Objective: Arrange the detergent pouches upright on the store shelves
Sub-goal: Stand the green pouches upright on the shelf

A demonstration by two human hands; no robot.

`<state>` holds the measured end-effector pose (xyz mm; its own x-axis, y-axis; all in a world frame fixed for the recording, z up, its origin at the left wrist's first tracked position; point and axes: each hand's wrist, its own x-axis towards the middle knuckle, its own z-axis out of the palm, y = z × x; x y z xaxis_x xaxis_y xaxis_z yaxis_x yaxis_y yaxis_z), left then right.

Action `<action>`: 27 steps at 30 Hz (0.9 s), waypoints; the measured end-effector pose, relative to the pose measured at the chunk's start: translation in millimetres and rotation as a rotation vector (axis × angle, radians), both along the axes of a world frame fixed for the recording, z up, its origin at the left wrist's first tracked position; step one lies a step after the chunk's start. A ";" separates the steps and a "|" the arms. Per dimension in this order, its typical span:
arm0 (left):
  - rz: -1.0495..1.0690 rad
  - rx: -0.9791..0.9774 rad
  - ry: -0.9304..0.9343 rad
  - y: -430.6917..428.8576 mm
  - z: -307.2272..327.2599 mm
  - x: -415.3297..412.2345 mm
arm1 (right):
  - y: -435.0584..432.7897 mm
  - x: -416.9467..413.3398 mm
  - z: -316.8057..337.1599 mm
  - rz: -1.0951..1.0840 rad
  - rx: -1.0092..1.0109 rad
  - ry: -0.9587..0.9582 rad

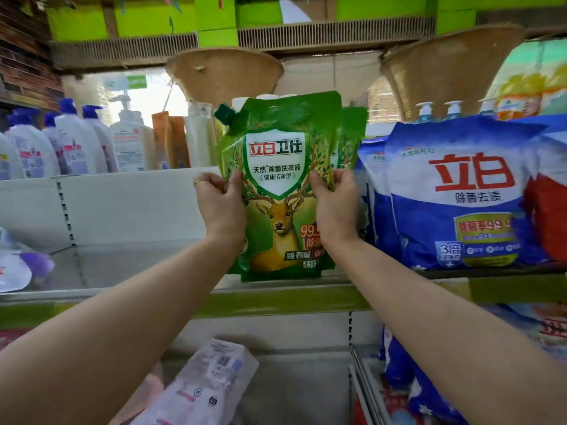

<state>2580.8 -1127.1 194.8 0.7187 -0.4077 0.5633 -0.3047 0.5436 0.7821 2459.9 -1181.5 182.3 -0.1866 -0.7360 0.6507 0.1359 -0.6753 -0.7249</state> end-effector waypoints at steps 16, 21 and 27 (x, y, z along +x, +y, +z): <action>-0.300 0.128 0.102 -20.0 -28.2 -45.8 | -29.7 -58.7 -6.7 -0.211 -0.098 0.093; -0.326 0.268 0.059 -14.4 -41.1 -42.0 | -24.8 -58.7 -8.7 -0.257 -0.084 0.190; -0.419 0.329 0.194 -18.6 -36.3 -49.4 | -19.8 -52.9 -16.5 -0.273 -0.088 0.152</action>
